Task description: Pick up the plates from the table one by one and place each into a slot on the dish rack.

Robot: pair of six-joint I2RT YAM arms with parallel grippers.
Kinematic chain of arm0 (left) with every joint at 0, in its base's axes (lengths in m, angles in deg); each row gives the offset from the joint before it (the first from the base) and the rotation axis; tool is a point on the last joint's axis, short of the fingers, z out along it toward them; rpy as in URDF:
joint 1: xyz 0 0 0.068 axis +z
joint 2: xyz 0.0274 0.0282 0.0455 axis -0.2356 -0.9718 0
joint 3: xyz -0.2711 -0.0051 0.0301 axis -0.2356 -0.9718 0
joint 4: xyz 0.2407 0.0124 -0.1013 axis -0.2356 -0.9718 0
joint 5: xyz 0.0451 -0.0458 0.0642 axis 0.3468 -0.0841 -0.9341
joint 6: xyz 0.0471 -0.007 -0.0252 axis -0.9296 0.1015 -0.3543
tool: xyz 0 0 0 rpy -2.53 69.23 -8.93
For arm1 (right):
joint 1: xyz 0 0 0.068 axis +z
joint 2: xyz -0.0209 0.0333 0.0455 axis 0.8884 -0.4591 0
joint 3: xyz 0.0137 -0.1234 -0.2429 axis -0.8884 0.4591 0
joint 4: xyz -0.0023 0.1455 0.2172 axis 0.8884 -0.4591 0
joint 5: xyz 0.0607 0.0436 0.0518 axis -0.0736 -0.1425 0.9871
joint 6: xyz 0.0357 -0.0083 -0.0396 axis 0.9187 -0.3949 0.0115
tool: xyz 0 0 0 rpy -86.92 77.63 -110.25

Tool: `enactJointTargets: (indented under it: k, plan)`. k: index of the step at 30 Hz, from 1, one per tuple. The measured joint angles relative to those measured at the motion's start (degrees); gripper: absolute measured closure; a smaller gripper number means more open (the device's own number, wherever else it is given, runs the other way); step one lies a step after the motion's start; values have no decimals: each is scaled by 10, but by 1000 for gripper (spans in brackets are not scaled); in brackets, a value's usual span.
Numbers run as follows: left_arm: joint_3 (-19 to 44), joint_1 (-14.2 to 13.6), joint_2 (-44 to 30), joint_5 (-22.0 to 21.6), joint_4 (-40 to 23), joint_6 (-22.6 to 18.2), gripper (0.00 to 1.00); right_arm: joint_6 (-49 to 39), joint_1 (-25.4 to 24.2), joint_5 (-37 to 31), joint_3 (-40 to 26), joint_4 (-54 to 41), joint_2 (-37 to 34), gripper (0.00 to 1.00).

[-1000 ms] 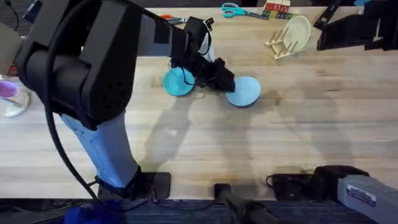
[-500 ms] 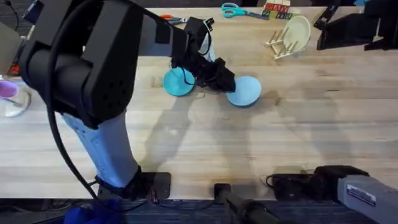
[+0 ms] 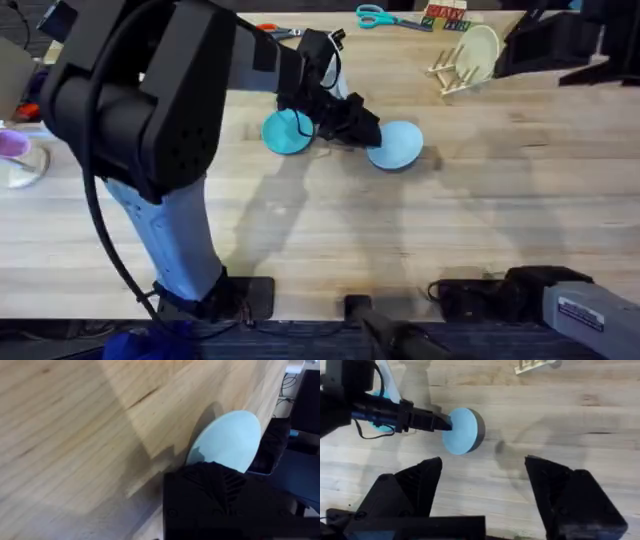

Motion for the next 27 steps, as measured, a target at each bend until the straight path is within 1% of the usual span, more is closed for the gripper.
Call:
enactJointTargets:
  k: [5, 11, 15, 20, 27]
  plan:
    - [0, 0, 0, 0, 0, 0, 958, 55, 0, 28, 77, 46, 1, 7]
    - [0, 0, 0, 0, 1, 0, 959, 115, 0, 96, 186, 142, 1, 7]
    - [0, 0, 0, 0, 1, 0, 958, 159, 0, 116, 251, 172, 1, 7]
    - [0, 0, 0, 0, 1, 0, 959, 196, 0, 125, 310, 193, 1, 7]
    - [0, 0, 0, 0, 1, 0, 959, 218, 0, 141, 367, 279, 1, 7]
